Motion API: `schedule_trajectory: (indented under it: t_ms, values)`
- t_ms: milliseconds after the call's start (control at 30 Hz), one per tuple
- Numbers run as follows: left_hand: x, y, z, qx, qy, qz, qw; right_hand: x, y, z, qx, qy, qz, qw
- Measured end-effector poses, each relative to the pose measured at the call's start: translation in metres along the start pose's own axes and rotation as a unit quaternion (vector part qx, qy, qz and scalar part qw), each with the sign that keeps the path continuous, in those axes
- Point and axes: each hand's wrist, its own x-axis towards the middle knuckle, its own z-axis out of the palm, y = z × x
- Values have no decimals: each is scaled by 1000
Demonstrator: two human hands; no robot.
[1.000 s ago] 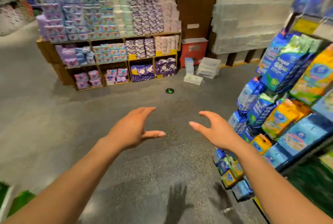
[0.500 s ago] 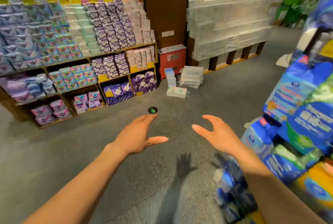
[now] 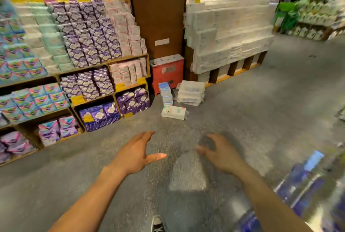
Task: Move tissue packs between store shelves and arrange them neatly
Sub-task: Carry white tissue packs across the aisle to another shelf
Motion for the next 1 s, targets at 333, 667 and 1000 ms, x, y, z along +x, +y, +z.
schedule_trajectory:
  t_ms: [333, 667, 1000]
  values:
    - [290, -70, -57, 1, -60, 53, 997, 245, -48, -50, 29, 19, 59, 998]
    - [559, -113, -62, 4, -70, 46, 997, 517, -11, -92, 45, 0, 69, 997]
    - [772, -162, -89, -11, -94, 7, 996, 767, -17, -141, -10, -51, 63, 997]
